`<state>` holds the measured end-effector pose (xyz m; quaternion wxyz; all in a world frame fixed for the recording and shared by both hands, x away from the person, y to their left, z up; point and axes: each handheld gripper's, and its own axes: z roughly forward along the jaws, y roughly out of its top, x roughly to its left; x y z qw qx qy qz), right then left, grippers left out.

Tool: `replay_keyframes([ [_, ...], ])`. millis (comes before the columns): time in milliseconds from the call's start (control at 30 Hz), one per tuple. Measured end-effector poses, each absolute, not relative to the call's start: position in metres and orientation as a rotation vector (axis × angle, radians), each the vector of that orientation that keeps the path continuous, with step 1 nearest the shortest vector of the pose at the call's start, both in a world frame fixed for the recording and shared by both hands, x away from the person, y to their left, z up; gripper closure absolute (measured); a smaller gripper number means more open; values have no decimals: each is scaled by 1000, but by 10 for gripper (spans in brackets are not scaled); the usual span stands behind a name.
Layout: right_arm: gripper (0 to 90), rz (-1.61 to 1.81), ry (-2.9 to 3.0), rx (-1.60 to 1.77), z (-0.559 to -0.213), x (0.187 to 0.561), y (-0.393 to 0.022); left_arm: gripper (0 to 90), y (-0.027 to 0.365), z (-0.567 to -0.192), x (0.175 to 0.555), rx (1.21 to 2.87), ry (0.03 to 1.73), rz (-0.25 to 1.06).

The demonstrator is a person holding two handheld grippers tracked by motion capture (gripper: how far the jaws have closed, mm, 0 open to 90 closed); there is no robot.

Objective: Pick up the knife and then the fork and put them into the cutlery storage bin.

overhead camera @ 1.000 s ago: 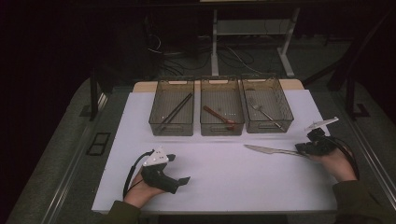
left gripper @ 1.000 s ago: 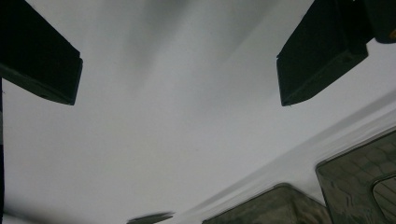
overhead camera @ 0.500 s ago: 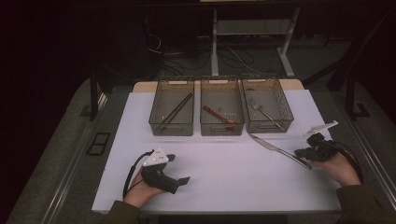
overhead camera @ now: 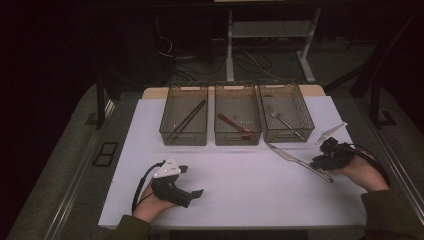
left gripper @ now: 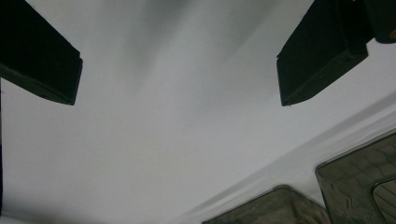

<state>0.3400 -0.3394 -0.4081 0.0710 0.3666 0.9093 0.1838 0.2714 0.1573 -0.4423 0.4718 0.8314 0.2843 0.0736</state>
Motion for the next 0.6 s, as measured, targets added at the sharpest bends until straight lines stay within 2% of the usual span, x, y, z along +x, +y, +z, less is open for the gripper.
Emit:
replay_keyframes([
  [233,699,395,2863,1013,-411,359,-319,0,158,-442,271,2036,702,181],
  [600,757,230,2960,919,-421,377,-299,0,158,-443,271,2040,700,181],
])
